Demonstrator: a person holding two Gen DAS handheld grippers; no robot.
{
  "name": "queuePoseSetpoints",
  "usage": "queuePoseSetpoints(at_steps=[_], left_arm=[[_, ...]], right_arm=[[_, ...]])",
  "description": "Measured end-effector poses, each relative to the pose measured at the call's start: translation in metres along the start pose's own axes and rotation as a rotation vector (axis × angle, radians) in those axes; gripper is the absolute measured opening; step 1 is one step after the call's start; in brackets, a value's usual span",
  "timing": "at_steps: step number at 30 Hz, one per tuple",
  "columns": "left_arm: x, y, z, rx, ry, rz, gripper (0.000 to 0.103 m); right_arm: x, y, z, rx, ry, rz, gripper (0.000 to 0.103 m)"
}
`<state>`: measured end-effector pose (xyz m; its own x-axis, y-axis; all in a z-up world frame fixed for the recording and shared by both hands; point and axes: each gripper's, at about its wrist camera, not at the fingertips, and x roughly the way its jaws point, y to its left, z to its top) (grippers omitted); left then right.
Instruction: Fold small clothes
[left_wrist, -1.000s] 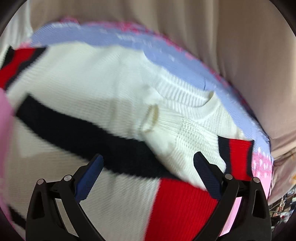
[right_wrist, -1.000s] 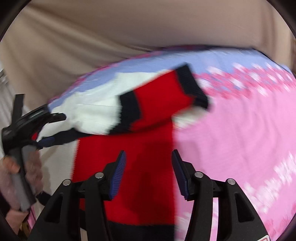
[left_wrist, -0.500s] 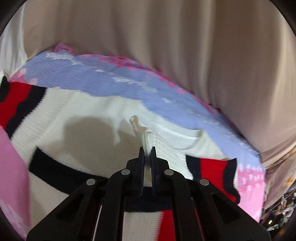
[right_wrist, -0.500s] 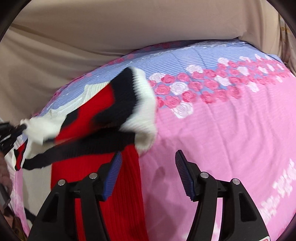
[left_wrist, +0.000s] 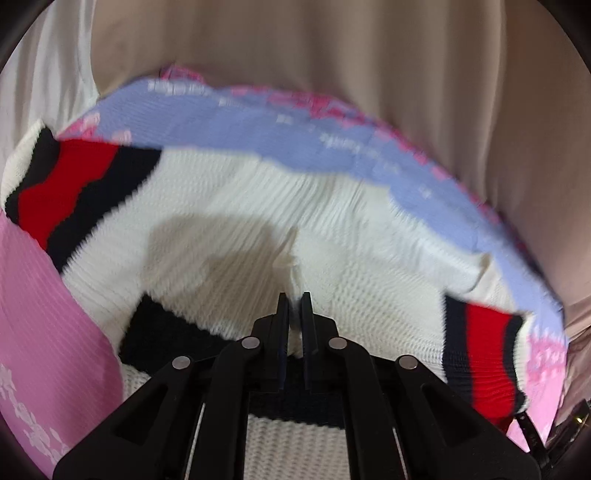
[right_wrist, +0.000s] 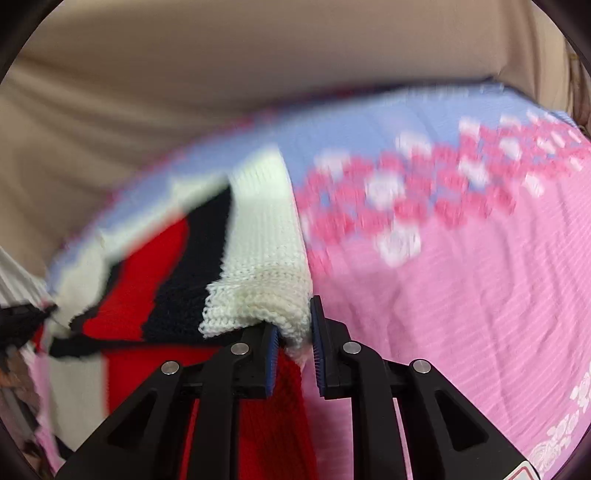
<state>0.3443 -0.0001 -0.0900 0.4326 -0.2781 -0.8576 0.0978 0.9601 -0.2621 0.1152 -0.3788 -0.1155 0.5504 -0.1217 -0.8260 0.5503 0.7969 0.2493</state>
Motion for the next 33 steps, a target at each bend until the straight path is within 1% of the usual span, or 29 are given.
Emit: queuePoseSetpoints(at_steps=[1, 2, 4, 6, 7, 8, 11, 13, 15, 16, 17, 18, 19, 21, 22, 23, 24, 25, 26, 27, 29, 31, 32, 33], left_arm=[[0.005, 0.004, -0.002, -0.011, 0.015, 0.007, 0.006], [0.007, 0.01, -0.006, -0.038, 0.024, -0.005, 0.009], [0.0, 0.021, -0.011, -0.092, 0.015, -0.045, 0.01], [-0.011, 0.039, -0.013, -0.153, 0.001, -0.091, 0.01], [-0.019, 0.051, -0.015, -0.183, -0.01, -0.102, 0.015], [-0.024, 0.06, -0.016, -0.207, -0.019, -0.107, 0.023], [-0.045, 0.111, -0.016, -0.321, -0.071, -0.1, 0.036], [-0.056, 0.155, -0.009, -0.421, -0.104, -0.062, 0.044], [-0.064, 0.202, 0.0, -0.523, -0.142, -0.006, 0.048], [-0.067, 0.222, 0.005, -0.572, -0.167, 0.015, 0.053], [-0.068, 0.235, 0.01, -0.598, -0.185, 0.035, 0.057], [-0.068, 0.255, 0.019, -0.63, -0.208, 0.074, 0.058], [-0.067, 0.268, 0.025, -0.647, -0.223, 0.095, 0.058], [-0.056, 0.289, 0.04, -0.677, -0.233, 0.115, 0.058], [-0.047, 0.295, 0.045, -0.689, -0.222, 0.119, 0.057], [-0.035, 0.303, 0.05, -0.705, -0.201, 0.109, 0.051], [-0.028, 0.31, 0.054, -0.716, -0.192, 0.104, 0.043], [-0.028, 0.309, 0.058, -0.707, -0.219, 0.13, 0.028], [-0.026, 0.309, 0.064, -0.691, -0.209, 0.119, 0.004], [-0.024, 0.305, 0.071, -0.673, -0.194, 0.094, 0.004], [-0.038, 0.289, 0.082, -0.618, -0.244, 0.085, 0.004], [-0.065, 0.248, 0.099, -0.49, -0.315, 0.067, 0.004], [-0.077, 0.228, 0.102, -0.445, -0.335, 0.044, 0.004], [-0.092, 0.199, 0.108, -0.382, -0.362, 0.012, 0.004]], right_arm=[[-0.003, 0.001, 0.002, -0.002, 0.011, -0.013, 0.016], [-0.008, 0.001, 0.003, 0.007, 0.009, -0.007, 0.017], [-0.03, 0.004, 0.004, 0.02, -0.035, 0.022, 0.019], [-0.049, 0.009, -0.001, 0.004, -0.068, 0.028, 0.02], [-0.057, 0.012, -0.005, 0.0, -0.074, 0.028, 0.02], [-0.064, 0.014, -0.011, 0.002, -0.073, 0.035, 0.021], [-0.078, 0.026, -0.031, -0.009, -0.042, 0.053, 0.025], [-0.084, 0.039, -0.048, -0.052, -0.008, 0.064, 0.026], [-0.087, 0.057, -0.064, -0.1, 0.032, 0.076, 0.031], [-0.088, 0.066, -0.073, -0.119, 0.051, 0.084, 0.032], [-0.089, 0.073, -0.081, -0.134, 0.07, 0.095, 0.035], [-0.088, 0.083, -0.092, -0.148, 0.095, 0.108, 0.036], [-0.087, 0.093, -0.101, -0.163, 0.121, 0.123, 0.037], [-0.084, 0.111, -0.118, -0.196, 0.163, 0.144, 0.037], [-0.082, 0.119, -0.123, -0.21, 0.179, 0.153, 0.037], [-0.081, 0.127, -0.128, -0.222, 0.191, 0.16, 0.037], [-0.081, 0.134, -0.132, -0.234, 0.198, 0.164, 0.037], [-0.081, 0.14, -0.134, -0.242, 0.199, 0.167, 0.037], [-0.082, 0.145, -0.135, -0.252, 0.198, 0.17, 0.038], [-0.084, 0.148, -0.136, -0.259, 0.193, 0.166, 0.038], [-0.087, 0.152, -0.135, -0.268, 0.178, 0.163, 0.04], [-0.09, 0.149, -0.132, -0.258, 0.168, 0.155, 0.041], [-0.091, 0.147, -0.13, -0.247, 0.166, 0.155, 0.041], [-0.092, 0.145, -0.128, -0.232, 0.161, 0.153, 0.041]])
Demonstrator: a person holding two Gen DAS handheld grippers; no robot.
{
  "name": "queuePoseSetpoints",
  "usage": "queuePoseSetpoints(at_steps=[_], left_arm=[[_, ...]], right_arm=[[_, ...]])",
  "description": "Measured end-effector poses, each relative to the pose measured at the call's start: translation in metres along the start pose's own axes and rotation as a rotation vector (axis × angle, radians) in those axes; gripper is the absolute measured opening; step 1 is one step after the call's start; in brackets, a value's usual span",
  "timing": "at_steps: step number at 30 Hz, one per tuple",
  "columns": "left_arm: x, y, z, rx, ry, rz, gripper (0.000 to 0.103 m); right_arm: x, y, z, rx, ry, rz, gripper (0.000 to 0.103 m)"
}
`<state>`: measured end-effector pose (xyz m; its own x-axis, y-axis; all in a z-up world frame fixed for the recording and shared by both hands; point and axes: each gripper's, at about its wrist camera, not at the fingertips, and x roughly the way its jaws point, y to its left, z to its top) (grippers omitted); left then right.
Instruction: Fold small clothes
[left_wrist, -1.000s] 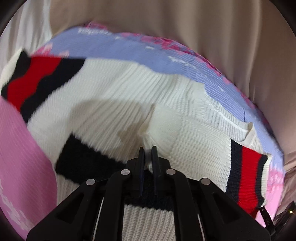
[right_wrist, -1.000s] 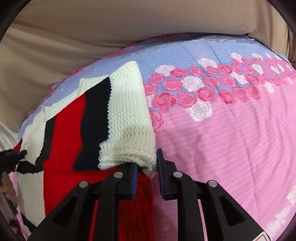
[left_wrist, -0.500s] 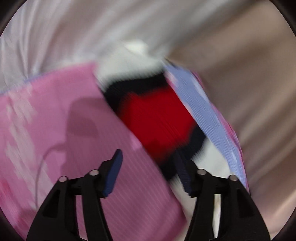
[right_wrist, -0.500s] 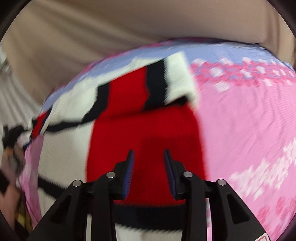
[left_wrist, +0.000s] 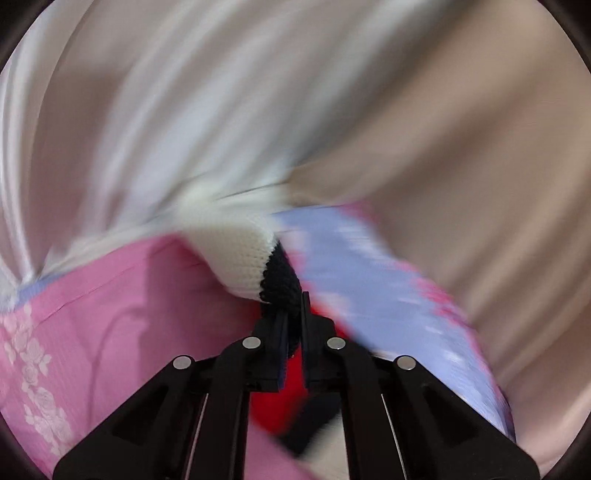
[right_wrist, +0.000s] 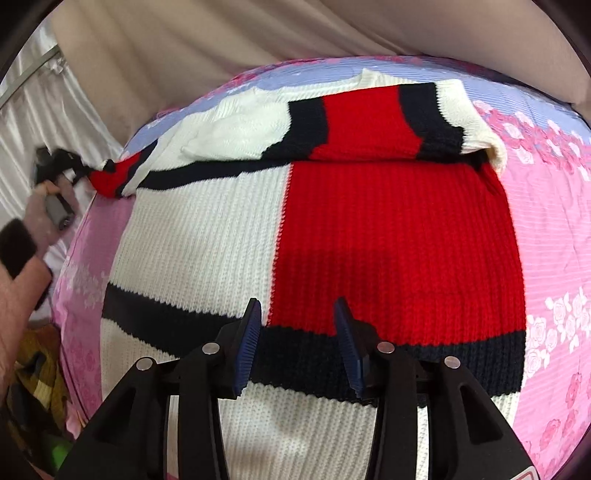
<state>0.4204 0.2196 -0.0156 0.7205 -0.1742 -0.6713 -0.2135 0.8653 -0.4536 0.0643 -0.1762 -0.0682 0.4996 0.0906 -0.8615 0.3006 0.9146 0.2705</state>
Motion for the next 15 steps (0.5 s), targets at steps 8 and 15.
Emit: queuePoseSetpoints(at_steps=[8, 15], left_arm=[[-0.068, -0.229, -0.132, 0.44, 0.109, -0.382, 0.016], [-0.054, -0.244, -0.302, 0.603, 0.376, -0.344, 0.045]], right_arm=[[-0.017, -0.029, 0.007, 0.073, -0.068, -0.033, 0.046], [-0.042, -0.072, 0.013, 0.119, -0.127, -0.103, 0.05]])
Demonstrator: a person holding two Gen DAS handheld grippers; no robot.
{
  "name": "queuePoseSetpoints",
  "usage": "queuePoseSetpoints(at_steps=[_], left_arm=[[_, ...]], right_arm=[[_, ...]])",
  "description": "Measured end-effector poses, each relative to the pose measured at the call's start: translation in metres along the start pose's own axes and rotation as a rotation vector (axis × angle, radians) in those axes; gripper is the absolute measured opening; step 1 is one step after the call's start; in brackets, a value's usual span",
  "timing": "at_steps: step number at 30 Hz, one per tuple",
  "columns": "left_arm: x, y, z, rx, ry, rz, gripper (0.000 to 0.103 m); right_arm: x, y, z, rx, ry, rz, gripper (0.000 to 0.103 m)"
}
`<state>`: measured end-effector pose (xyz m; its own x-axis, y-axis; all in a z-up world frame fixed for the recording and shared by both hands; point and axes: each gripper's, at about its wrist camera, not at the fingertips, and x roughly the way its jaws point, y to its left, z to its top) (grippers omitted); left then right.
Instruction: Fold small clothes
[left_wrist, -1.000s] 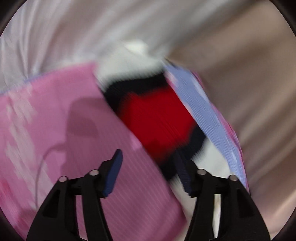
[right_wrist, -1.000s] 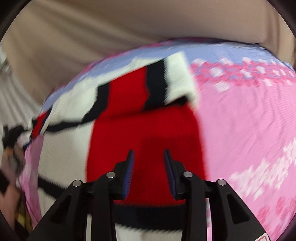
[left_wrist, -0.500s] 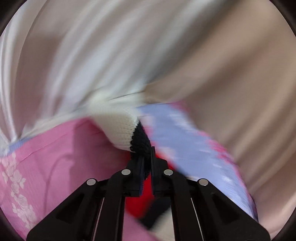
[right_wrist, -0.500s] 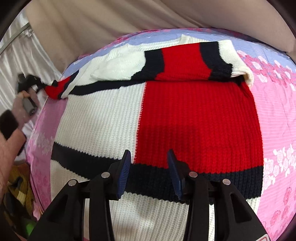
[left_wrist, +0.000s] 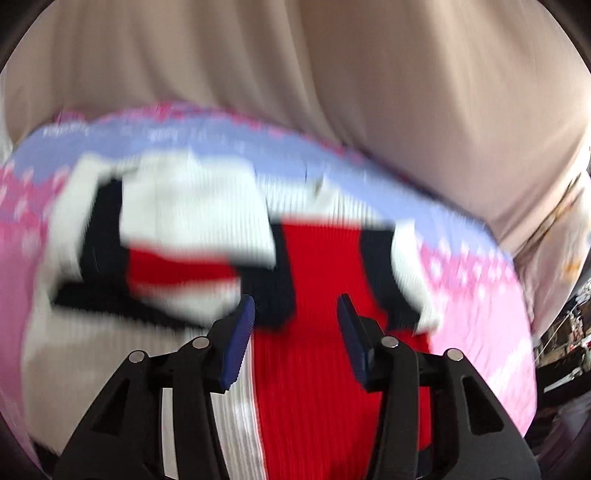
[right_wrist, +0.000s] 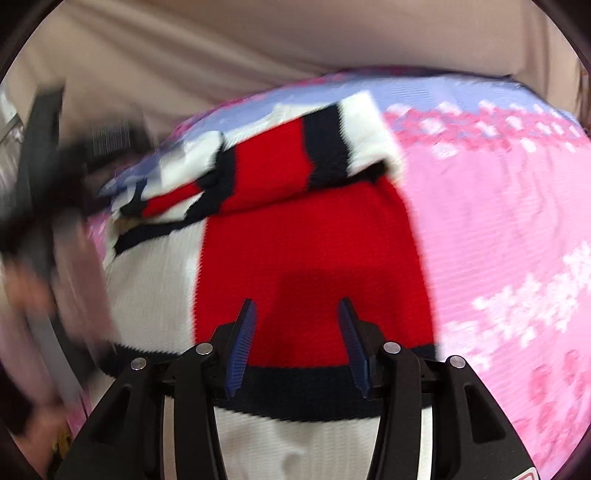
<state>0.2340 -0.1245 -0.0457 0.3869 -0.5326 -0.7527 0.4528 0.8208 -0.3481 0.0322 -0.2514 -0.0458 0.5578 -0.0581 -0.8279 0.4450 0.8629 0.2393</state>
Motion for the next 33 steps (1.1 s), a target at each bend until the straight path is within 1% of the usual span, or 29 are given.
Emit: queuePoseSetpoints(at_steps=[2, 3, 4, 6, 7, 8, 10, 13, 15, 16, 17, 18, 20, 22, 23, 24, 25, 26, 27, 28, 29, 30, 31, 32, 33], left_arm=[[-0.008, 0.017, -0.023, -0.042, 0.019, 0.011, 0.046], [-0.022, 0.031, -0.038, -0.084, 0.022, 0.016, 0.046], [-0.028, 0.045, -0.039, -0.133, 0.015, 0.021, 0.046], [-0.042, 0.076, -0.04, -0.238, -0.015, 0.029, 0.046], [-0.047, 0.092, -0.039, -0.284, -0.026, 0.036, 0.047], [-0.052, 0.105, -0.039, -0.326, -0.036, 0.042, 0.049], [-0.065, 0.133, -0.036, -0.396, -0.055, 0.075, 0.05], [-0.076, 0.155, -0.036, -0.418, -0.075, 0.125, 0.051], [-0.078, 0.163, -0.035, -0.427, -0.084, 0.144, 0.052], [-0.078, 0.168, -0.036, -0.436, -0.091, 0.152, 0.053], [-0.077, 0.173, -0.035, -0.442, -0.096, 0.157, 0.055], [-0.071, 0.179, -0.031, -0.448, -0.09, 0.18, 0.055], [-0.059, 0.187, -0.029, -0.46, -0.069, 0.196, 0.055], [-0.049, 0.197, -0.025, -0.47, -0.04, 0.234, 0.055], [-0.047, 0.2, -0.023, -0.468, -0.042, 0.245, 0.055], [-0.046, 0.203, -0.023, -0.465, -0.041, 0.256, 0.055], [-0.046, 0.206, -0.023, -0.464, -0.038, 0.257, 0.055], [-0.047, 0.206, -0.023, -0.464, -0.038, 0.255, 0.055], [-0.047, 0.208, -0.023, -0.464, -0.035, 0.258, 0.055], [-0.047, 0.209, -0.022, -0.459, -0.034, 0.259, 0.055], [-0.047, 0.209, -0.022, -0.454, -0.034, 0.261, 0.055], [-0.048, 0.208, -0.022, -0.447, -0.032, 0.264, 0.055], [-0.047, 0.208, -0.022, -0.442, -0.032, 0.266, 0.055], [-0.047, 0.207, -0.022, -0.438, -0.031, 0.268, 0.055], [-0.047, 0.207, -0.023, -0.438, -0.03, 0.269, 0.055]], right_arm=[[0.0, -0.002, 0.016, -0.025, -0.013, 0.012, 0.052], [0.002, -0.001, 0.023, -0.031, -0.02, 0.028, 0.052], [0.005, 0.002, 0.032, -0.034, -0.024, 0.049, 0.053], [0.018, 0.014, 0.056, -0.041, -0.022, 0.126, 0.058], [0.026, 0.023, 0.066, -0.053, -0.026, 0.149, 0.059], [0.031, 0.034, 0.076, -0.081, -0.034, 0.154, 0.059], [0.043, 0.066, 0.093, -0.181, -0.064, 0.134, 0.059], [0.064, 0.123, 0.107, -0.404, -0.097, 0.084, 0.059], [0.078, 0.154, 0.11, -0.521, -0.122, 0.061, 0.064], [0.089, 0.167, 0.111, -0.567, -0.118, 0.056, 0.065], [0.099, 0.175, 0.112, -0.596, -0.107, 0.049, 0.065], [0.112, 0.186, 0.113, -0.627, -0.086, 0.037, 0.065], [0.136, 0.198, 0.115, -0.674, -0.049, 0.0, 0.065], [0.152, 0.2, 0.115, -0.683, -0.02, -0.026, 0.062], [0.156, 0.197, 0.117, -0.664, -0.007, -0.024, 0.043], [0.159, 0.19, 0.123, -0.614, 0.019, 0.0, 0.006], [0.158, 0.18, 0.131, -0.542, 0.035, 0.034, 0.001], [0.151, 0.167, 0.139, -0.447, 0.022, 0.074, 0.0], [0.138, 0.146, 0.149, -0.32, -0.004, 0.122, 0.0], [0.124, 0.121, 0.158, -0.183, -0.031, 0.17, 0.0], [0.113, 0.099, 0.162, -0.075, -0.054, 0.205, 0.0], [0.098, 0.064, 0.163, 0.08, -0.086, 0.254, 0.0], [0.087, 0.035, 0.159, 0.198, -0.107, 0.283, 0.0], [0.078, 0.007, 0.151, 0.308, -0.125, 0.293, 0.0], [0.068, -0.021, 0.138, 0.384, -0.147, 0.255, 0.0]])
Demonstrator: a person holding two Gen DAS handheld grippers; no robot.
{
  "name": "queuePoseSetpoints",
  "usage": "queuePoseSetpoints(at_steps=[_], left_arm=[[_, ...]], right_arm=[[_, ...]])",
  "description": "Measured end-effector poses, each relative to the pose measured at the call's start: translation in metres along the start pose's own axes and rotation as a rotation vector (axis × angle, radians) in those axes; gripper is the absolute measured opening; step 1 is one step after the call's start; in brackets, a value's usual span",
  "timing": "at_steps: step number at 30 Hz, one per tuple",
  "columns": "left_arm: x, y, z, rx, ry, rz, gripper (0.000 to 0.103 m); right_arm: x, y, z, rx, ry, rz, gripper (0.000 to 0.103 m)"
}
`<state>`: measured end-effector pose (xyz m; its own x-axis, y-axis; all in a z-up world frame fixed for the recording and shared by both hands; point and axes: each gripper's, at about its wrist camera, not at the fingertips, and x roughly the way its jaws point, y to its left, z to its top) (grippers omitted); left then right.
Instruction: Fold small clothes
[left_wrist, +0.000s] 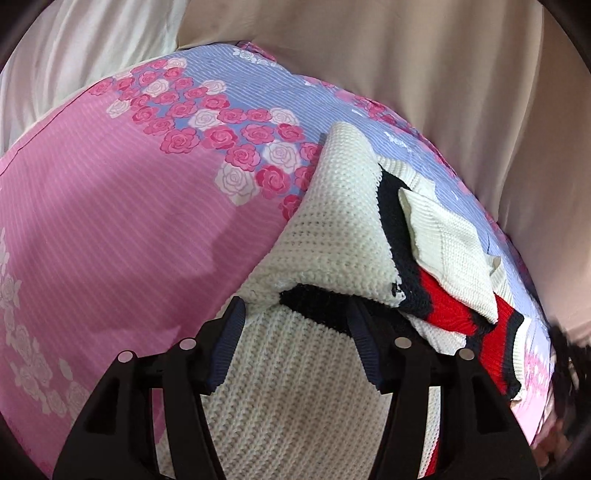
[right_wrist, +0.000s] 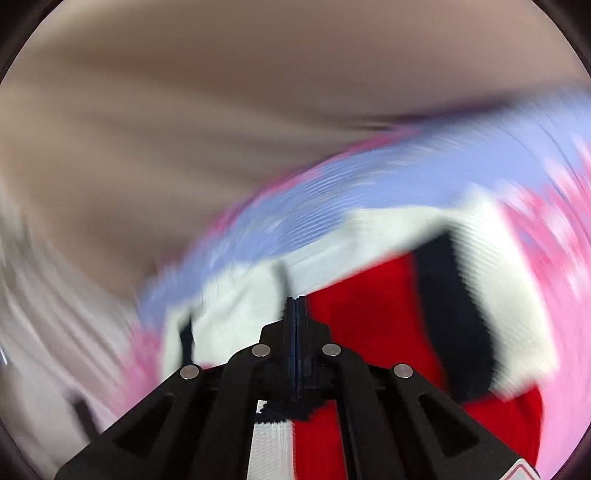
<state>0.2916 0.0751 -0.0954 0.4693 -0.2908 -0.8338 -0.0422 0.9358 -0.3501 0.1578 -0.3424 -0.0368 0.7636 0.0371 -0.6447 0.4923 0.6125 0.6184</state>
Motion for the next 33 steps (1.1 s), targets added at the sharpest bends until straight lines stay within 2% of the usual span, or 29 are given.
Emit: queuePoseSetpoints(at_steps=[2, 3, 5, 7, 8, 9, 12, 14, 16, 17, 18, 19, 20, 23, 25, 27, 28, 29, 31, 33], left_arm=[[0.0, -0.001, 0.0, 0.0, 0.001, -0.002, 0.055], [-0.001, -0.001, -0.001, 0.002, 0.0, 0.0, 0.055], [-0.001, -0.001, -0.002, 0.01, -0.003, 0.005, 0.055], [0.0, -0.002, -0.004, 0.017, -0.004, 0.015, 0.056], [0.0, -0.003, -0.005, 0.018, -0.005, 0.022, 0.056], [0.0, -0.003, -0.005, 0.02, -0.005, 0.027, 0.056], [0.0, -0.005, -0.006, 0.025, -0.002, 0.036, 0.056], [0.0, -0.004, -0.005, 0.023, 0.0, 0.034, 0.056], [0.0, -0.003, -0.004, 0.025, 0.001, 0.031, 0.056], [0.001, -0.003, -0.004, 0.029, 0.002, 0.032, 0.056], [0.001, -0.003, -0.004, 0.031, 0.002, 0.03, 0.056], [0.001, -0.002, -0.004, 0.033, 0.003, 0.026, 0.056], [0.001, -0.001, -0.004, 0.034, 0.003, 0.024, 0.056], [0.001, 0.0, -0.003, 0.026, 0.007, 0.014, 0.056], [0.001, 0.001, -0.002, 0.018, 0.01, 0.01, 0.056], [0.001, 0.002, -0.001, 0.009, 0.013, 0.008, 0.056], [0.001, 0.001, -0.001, 0.006, 0.014, 0.008, 0.056], [0.001, 0.0, -0.001, 0.009, 0.014, 0.005, 0.058], [0.003, -0.005, -0.004, 0.039, 0.011, 0.024, 0.058], [0.004, -0.012, -0.007, 0.078, 0.0, 0.057, 0.06]], right_arm=[[-0.009, -0.009, -0.005, -0.093, -0.002, -0.125, 0.006], [-0.003, 0.004, -0.011, -0.228, 0.046, -0.189, 0.009], [0.008, 0.038, -0.022, -0.411, 0.096, -0.198, 0.013], [0.024, 0.089, -0.039, -0.623, 0.127, -0.171, 0.033], [0.03, 0.11, -0.048, -0.713, 0.133, -0.157, 0.05], [0.042, 0.136, -0.061, -0.817, 0.142, -0.128, 0.054], [0.081, 0.182, -0.092, -0.974, 0.197, -0.099, 0.056], [0.104, 0.197, -0.11, -1.048, 0.216, -0.129, 0.063], [0.133, 0.196, -0.123, -1.088, 0.26, -0.195, 0.063], [0.14, 0.191, -0.124, -1.085, 0.28, -0.215, 0.057], [0.142, 0.183, -0.12, -1.049, 0.292, -0.2, 0.038], [0.135, 0.176, -0.112, -0.984, 0.287, -0.173, 0.023], [0.123, 0.165, -0.092, -0.854, 0.293, -0.121, 0.008], [0.072, 0.125, -0.035, -0.52, 0.182, -0.025, 0.006], [0.022, 0.068, 0.005, -0.202, 0.09, 0.063, 0.006], [-0.009, 0.011, 0.018, 0.019, 0.058, 0.112, 0.006], [-0.017, -0.012, 0.018, 0.065, 0.055, 0.088, 0.006], [-0.019, -0.027, 0.014, 0.058, 0.067, 0.028, 0.007], [-0.004, -0.05, -0.004, 0.001, 0.164, -0.106, 0.008], [0.005, -0.059, -0.016, -0.006, 0.211, -0.125, 0.011]])
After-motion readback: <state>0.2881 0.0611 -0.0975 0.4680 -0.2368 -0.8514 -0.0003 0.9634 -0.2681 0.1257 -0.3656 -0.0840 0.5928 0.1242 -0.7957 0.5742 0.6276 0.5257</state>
